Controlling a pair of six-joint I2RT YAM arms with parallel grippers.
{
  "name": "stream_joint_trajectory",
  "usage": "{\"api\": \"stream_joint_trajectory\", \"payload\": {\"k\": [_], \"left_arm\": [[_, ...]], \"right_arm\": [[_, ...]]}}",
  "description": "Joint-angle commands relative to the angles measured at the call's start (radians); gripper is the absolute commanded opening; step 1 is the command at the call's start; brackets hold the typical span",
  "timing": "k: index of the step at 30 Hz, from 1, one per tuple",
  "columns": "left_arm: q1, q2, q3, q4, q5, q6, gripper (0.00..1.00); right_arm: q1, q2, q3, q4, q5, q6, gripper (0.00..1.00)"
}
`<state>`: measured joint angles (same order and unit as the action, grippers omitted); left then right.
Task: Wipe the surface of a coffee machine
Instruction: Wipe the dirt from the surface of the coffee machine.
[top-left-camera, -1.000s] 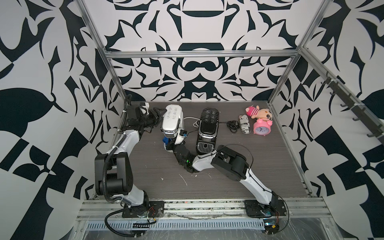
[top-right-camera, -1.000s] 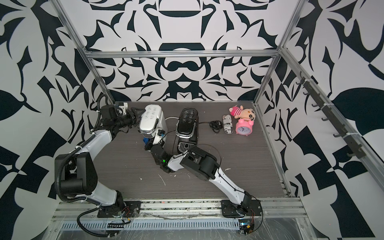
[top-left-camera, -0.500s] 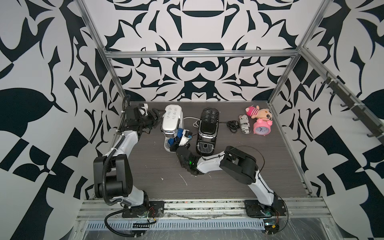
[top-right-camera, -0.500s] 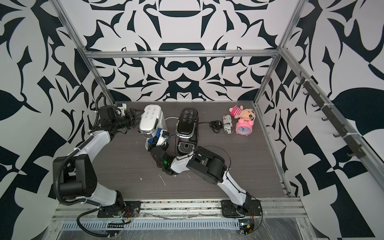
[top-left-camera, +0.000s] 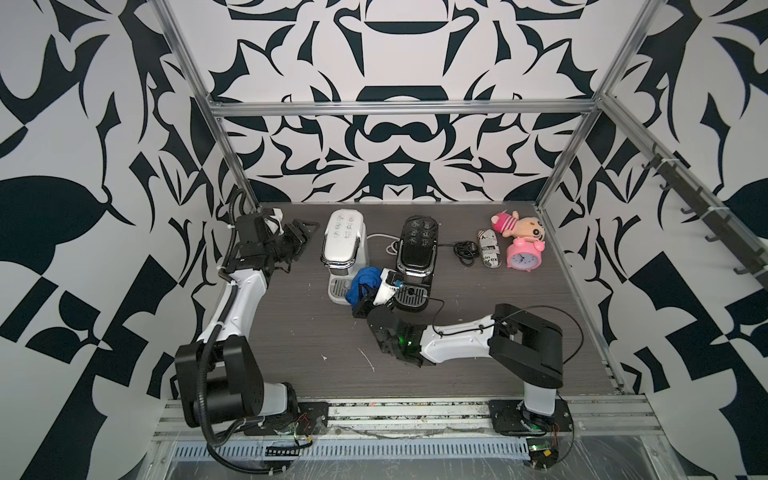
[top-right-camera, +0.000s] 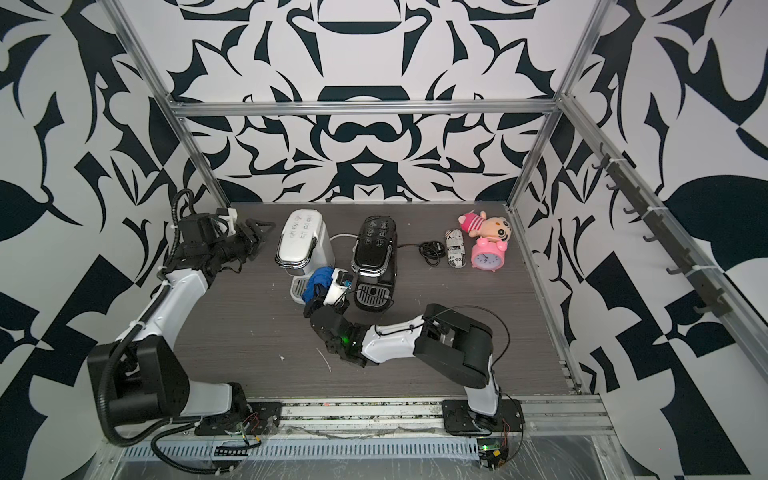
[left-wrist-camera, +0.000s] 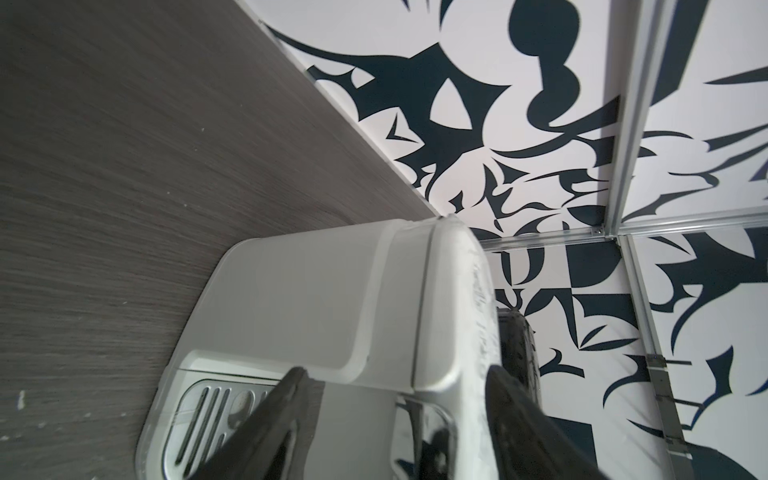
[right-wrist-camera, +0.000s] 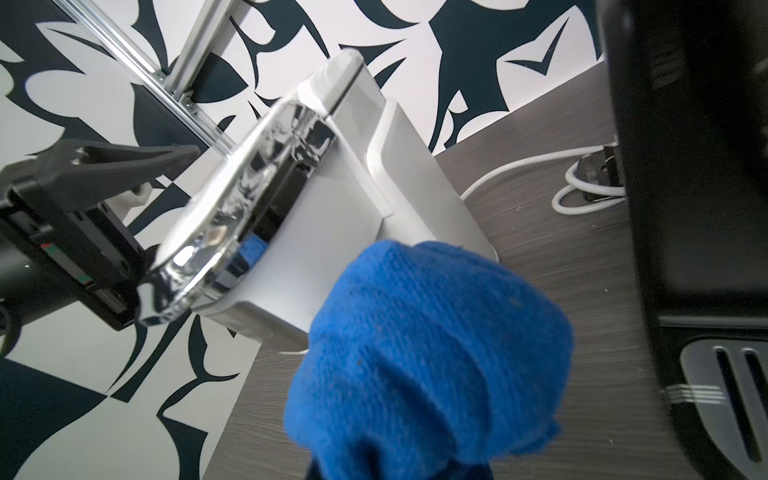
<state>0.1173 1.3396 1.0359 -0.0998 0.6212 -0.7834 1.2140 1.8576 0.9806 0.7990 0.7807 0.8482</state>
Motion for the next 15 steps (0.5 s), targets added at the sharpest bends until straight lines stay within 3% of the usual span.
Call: {"api": "stream_joint_trajectory", "payload": {"k": [1,3,9,13,15], "left_arm": [[-0.008,-0.141,-0.021,-0.019,0.030,0.074,0.70],[-0.018,-0.206,-0.032,-0.032,0.067,0.113,0.71],[-0.130,-0.371,-0.067,-0.131,0.223,0.166,0.74],[-0.289,-0.464,-0.127,-0.148,0.173,0.146,0.78],[-0.379,-0.502,-0.160,-0.112,0.152,0.118,0.79]], "right_arm": [[0.030,-0.099,-0.056,0.057,-0.015,-0.029,0.00],[0.038,-0.143,-0.093,0.091,-0.071,-0.069,0.00],[0.038,-0.315,-0.214,0.190,-0.434,-0.269,0.00],[0.038,-0.460,-0.312,0.225,-0.672,-0.459,0.00],[0.036,-0.526,-0.334,0.170,-0.714,-0.530,0.00]]}}
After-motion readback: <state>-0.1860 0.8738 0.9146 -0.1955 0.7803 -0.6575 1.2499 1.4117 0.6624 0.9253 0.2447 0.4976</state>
